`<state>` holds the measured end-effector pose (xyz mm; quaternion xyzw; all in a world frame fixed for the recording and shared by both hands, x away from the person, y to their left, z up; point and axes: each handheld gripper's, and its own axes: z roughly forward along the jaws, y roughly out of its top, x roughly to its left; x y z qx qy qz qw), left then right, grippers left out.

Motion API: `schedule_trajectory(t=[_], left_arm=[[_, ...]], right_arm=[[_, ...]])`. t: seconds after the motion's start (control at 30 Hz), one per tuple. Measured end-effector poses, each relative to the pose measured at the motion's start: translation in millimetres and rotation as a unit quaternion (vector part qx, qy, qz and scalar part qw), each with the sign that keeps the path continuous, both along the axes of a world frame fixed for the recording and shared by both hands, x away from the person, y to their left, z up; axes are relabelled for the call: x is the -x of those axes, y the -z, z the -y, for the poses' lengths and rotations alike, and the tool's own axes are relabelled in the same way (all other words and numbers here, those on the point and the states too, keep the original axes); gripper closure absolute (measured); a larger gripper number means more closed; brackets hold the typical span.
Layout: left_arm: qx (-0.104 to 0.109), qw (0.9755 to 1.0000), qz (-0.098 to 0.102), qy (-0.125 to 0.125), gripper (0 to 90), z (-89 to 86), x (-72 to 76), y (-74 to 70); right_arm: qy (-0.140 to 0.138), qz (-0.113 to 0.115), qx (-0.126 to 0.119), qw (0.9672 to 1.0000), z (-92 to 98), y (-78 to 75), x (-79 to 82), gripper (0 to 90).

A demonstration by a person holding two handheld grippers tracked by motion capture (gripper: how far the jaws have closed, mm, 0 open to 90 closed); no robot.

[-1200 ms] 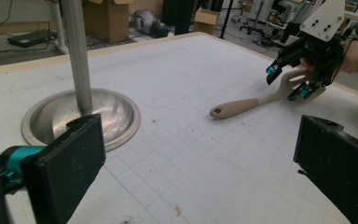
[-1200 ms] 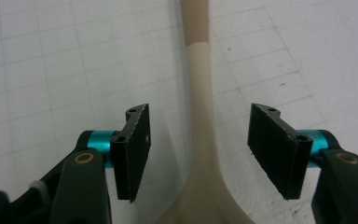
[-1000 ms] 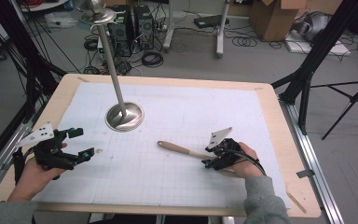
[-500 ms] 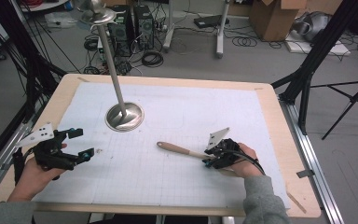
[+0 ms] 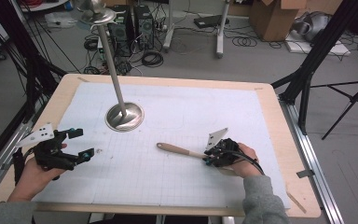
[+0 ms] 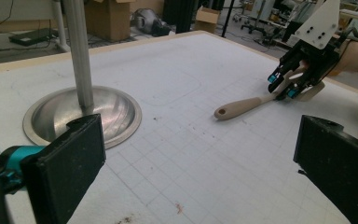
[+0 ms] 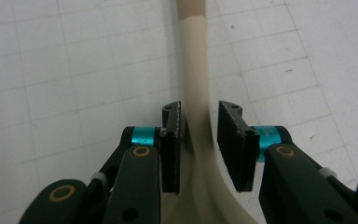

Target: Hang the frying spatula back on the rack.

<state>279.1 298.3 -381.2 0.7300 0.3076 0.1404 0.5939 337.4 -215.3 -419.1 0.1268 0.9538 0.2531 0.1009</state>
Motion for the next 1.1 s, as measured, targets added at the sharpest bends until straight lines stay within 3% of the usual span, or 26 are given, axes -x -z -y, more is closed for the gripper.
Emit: schedule_trajectory(t=[0.2, 0.67, 1.1], left_arm=[[-0.002, 1.0, 0.0, 0.001, 2.5, 0.6, -0.3, 0.4], [-0.003, 1.0, -0.002, 0.001, 2.5, 1.3, -0.6, 0.8], [-0.002, 1.0, -0.002, -0.001, 2.5, 0.0, -0.2, 0.5]], right_arm=[[-0.01, 0.002, 0.007, 0.9999, -1.7, -0.1, 0.2, 75.5], [-0.011, -0.002, 0.003, 0.9999, -0.7, -0.1, -1.7, 77.4], [0.005, -0.035, -0.023, 0.9991, 3.4, -0.8, -4.7, 77.5]])
